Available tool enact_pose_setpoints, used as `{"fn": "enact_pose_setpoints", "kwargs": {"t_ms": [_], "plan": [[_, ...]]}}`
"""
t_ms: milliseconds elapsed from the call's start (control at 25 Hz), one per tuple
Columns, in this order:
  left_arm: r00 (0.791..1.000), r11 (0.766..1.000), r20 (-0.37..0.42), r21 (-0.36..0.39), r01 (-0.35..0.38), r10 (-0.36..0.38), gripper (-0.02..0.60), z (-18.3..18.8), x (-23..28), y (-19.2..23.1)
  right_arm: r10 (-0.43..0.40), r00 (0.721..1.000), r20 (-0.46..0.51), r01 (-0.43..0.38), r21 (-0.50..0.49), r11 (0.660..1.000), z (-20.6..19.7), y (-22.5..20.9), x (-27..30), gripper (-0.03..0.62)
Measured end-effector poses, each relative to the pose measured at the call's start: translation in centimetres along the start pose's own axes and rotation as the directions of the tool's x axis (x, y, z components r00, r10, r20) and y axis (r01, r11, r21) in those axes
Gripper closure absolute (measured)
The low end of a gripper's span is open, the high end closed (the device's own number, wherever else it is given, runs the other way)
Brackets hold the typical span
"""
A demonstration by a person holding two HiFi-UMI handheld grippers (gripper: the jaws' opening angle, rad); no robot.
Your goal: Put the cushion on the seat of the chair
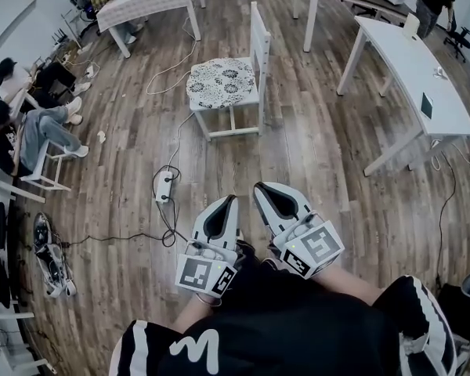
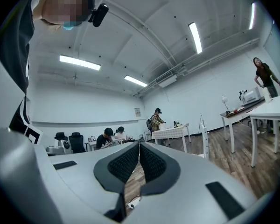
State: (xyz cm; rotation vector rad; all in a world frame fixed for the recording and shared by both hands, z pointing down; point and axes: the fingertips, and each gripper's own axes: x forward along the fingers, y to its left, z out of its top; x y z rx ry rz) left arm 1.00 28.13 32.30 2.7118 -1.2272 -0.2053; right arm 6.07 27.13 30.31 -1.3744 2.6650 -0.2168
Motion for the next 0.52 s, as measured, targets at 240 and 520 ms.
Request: {"fn": "enact_pose_setpoints", "kwargs": {"t_ms": [240, 520], "plan": [[1.000, 1.000, 0.007, 0.002, 0.005, -0.005, 0.574, 0.1, -0.2, -0.8, -0.003, 1.000, -0.003, 0.003, 0.006, 1.000, 0.1, 0.0, -0.7, 0.569], [1.000, 1.000, 0.004, 0.002, 0.015, -0.015, 0.574, 0.2, 0.1, -1.5, -0.003, 1.000, -0.007, 0.003, 0.008, 1.000, 0.3, -0.1, -1.1, 0.569]]}}
